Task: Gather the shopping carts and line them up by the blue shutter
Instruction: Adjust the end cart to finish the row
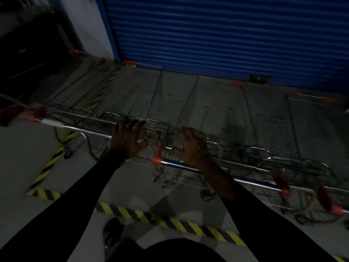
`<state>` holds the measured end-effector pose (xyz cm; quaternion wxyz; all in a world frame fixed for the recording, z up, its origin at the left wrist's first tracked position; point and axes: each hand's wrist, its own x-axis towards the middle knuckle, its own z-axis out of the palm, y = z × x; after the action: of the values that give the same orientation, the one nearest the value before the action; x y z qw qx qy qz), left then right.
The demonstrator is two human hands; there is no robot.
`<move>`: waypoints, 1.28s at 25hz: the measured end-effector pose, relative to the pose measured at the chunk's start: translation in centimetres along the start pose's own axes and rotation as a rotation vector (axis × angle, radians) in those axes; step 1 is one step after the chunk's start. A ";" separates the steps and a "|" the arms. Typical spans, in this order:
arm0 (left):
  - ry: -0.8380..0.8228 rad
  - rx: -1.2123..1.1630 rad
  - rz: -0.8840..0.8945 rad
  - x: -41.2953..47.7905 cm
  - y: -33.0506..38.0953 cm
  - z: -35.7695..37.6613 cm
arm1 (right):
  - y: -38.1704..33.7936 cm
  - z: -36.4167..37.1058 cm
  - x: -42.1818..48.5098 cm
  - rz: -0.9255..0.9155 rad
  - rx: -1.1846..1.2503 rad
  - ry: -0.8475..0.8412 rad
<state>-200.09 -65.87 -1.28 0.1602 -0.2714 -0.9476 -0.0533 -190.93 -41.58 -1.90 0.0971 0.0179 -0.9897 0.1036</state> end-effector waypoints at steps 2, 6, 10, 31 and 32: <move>-0.006 -0.010 -0.006 0.8 -6.1 0.2 | -4.9 1.8 3.9 -0.039 0.001 0.061; -0.107 -0.029 0.004 1.0 -19.3 0.5 | -15.9 6.1 11.2 -0.010 0.049 0.135; -0.263 -0.033 0.022 0.6 -29.3 0.8 | -25.0 10.3 15.7 0.080 0.061 -0.015; -0.629 -0.025 0.221 10.0 -35.6 6.6 | -25.7 12.3 23.6 0.375 -0.318 -0.401; -0.645 -0.039 0.207 11.0 -35.4 7.1 | -25.3 12.4 24.6 0.380 -0.332 -0.441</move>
<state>-229.62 -89.08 -4.81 -0.1486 -0.3722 -0.9155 0.0338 -215.94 -69.24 -3.86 -0.1387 -0.1613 -0.9759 -0.0494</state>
